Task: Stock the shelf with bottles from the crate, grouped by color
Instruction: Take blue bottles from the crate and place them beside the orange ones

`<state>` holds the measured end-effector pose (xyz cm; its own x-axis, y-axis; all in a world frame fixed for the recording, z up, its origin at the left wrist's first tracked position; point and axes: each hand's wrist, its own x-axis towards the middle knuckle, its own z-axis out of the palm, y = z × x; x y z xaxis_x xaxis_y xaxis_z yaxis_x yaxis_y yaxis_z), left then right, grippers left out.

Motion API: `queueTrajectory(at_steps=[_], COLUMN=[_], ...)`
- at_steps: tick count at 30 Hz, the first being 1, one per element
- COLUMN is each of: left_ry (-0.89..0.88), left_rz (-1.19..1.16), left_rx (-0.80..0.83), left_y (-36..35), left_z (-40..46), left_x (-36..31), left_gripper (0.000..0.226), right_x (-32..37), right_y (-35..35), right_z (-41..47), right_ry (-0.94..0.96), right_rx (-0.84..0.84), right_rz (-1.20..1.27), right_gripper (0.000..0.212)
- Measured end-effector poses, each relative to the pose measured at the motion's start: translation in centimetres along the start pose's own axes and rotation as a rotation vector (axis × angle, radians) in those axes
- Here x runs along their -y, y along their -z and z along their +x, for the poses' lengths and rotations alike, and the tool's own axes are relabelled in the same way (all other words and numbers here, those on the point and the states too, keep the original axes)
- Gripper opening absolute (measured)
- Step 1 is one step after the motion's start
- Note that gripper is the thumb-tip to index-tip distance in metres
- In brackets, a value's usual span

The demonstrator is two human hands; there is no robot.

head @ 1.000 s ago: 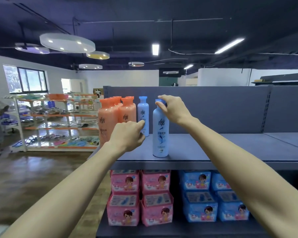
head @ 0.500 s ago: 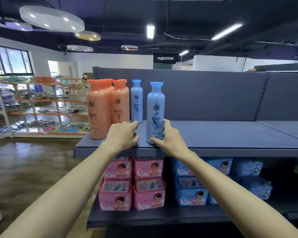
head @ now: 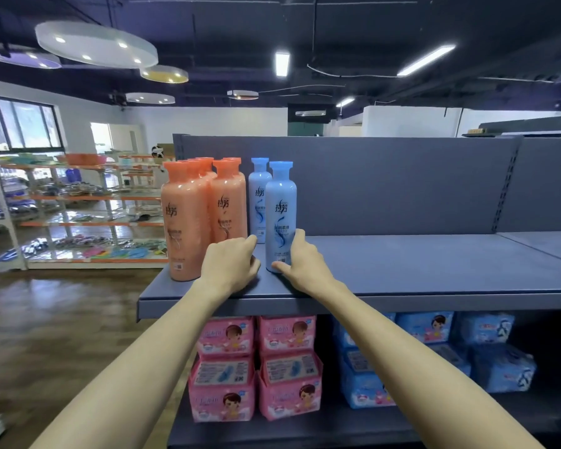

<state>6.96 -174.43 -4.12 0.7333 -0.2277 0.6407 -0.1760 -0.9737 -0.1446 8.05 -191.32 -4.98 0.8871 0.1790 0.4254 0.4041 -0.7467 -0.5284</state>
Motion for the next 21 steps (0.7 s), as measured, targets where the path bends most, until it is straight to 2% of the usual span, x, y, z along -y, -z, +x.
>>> queueTrajectory(at_steps=[7, 21], left_ry=[0.035, 0.097], left_rz=[-0.043, -0.108], left_rx=[-0.104, -0.125], left_y=[-1.7, -2.8], left_z=[-0.1, 0.6], left_x=[0.7, 1.1], left_gripper=[0.014, 0.014], right_x=[0.4, 0.2], right_y=[-2.0, -4.4], right_z=[2.4, 6.9], right_ry=[-0.023, -0.034], right_rx=[-0.005, 0.007], right_rz=[-0.004, 0.004], right_gripper=[0.047, 0.047])
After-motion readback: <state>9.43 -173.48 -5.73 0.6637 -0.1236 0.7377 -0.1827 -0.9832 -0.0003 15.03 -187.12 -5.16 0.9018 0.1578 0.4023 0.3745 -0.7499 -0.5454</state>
